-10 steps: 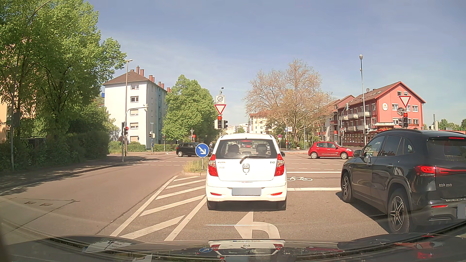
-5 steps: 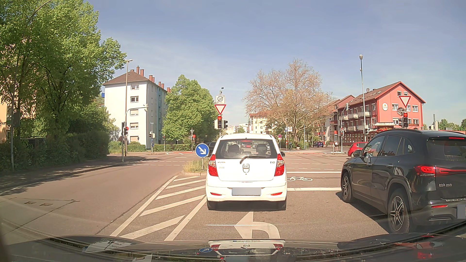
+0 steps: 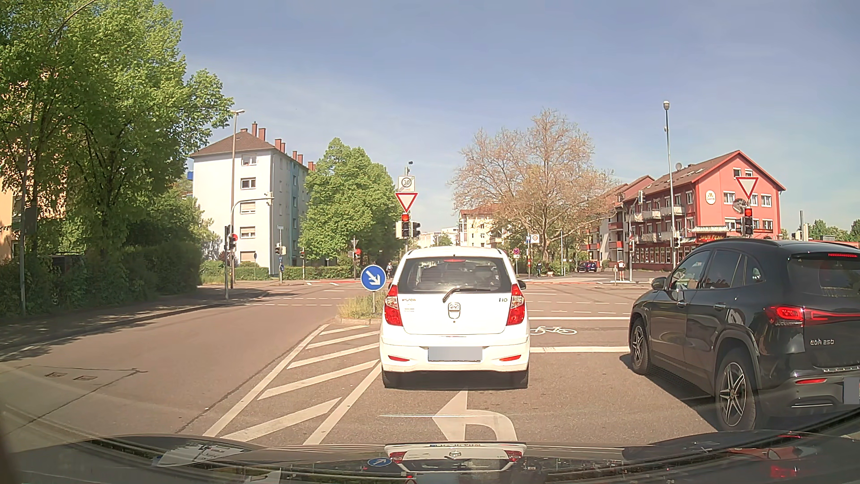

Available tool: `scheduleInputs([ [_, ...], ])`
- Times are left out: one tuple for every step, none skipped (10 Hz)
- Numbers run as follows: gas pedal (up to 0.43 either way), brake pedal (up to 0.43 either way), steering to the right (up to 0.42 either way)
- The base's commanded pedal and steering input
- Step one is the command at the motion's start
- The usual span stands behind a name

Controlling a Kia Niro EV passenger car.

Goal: Follow the waypoints while adhering to traffic rules and regulations

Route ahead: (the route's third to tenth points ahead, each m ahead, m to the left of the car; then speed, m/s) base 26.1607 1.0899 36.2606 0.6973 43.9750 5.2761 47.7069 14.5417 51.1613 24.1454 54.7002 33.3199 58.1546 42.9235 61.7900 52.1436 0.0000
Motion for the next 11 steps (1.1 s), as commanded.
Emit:
scheduleInputs([
  [0.0, 0.287, -0.004],
  [0.0, 0.28, -0.004],
  [0.0, 0.287, -0.004],
  [0.0, 0.287, -0.004],
  [0.0, 0.287, -0.004],
  [0.0, 0.287, -0.004],
  [0.0, 0.287, -0.004],
  [0.0, 0.287, -0.004],
  [0.0, 0.287, -0.004],
  [0.0, 0.287, -0.004],
  [0.0, 0.287, -0.004],
])
